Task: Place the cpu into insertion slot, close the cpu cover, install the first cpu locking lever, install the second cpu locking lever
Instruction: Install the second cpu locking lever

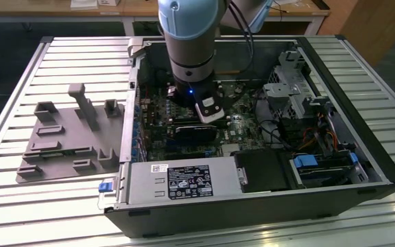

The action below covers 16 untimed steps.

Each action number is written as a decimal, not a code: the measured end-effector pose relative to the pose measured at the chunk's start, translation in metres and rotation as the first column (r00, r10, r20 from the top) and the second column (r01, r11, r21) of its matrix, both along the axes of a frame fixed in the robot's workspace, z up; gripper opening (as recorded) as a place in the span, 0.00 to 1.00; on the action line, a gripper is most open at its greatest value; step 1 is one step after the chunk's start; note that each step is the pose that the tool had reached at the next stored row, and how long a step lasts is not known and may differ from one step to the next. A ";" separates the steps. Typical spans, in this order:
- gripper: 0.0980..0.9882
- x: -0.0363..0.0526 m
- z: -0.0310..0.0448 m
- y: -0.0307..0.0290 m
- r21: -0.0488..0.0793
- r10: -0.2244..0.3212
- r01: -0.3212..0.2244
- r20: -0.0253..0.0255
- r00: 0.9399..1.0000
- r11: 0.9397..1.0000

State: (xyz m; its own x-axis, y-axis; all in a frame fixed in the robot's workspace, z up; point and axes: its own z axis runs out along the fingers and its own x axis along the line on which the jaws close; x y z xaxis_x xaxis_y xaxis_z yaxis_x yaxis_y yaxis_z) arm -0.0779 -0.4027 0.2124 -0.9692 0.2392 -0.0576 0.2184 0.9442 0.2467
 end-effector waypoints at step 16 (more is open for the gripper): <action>0.00 -0.0144 -0.0120 -0.0093 0.085 0.000 0.000 0.000 1.000 0.996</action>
State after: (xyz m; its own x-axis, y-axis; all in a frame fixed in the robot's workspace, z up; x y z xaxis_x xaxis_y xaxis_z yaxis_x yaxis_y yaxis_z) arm -0.0923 -0.4120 0.2004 -0.9693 0.2432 -0.0371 0.2183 0.9198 0.3260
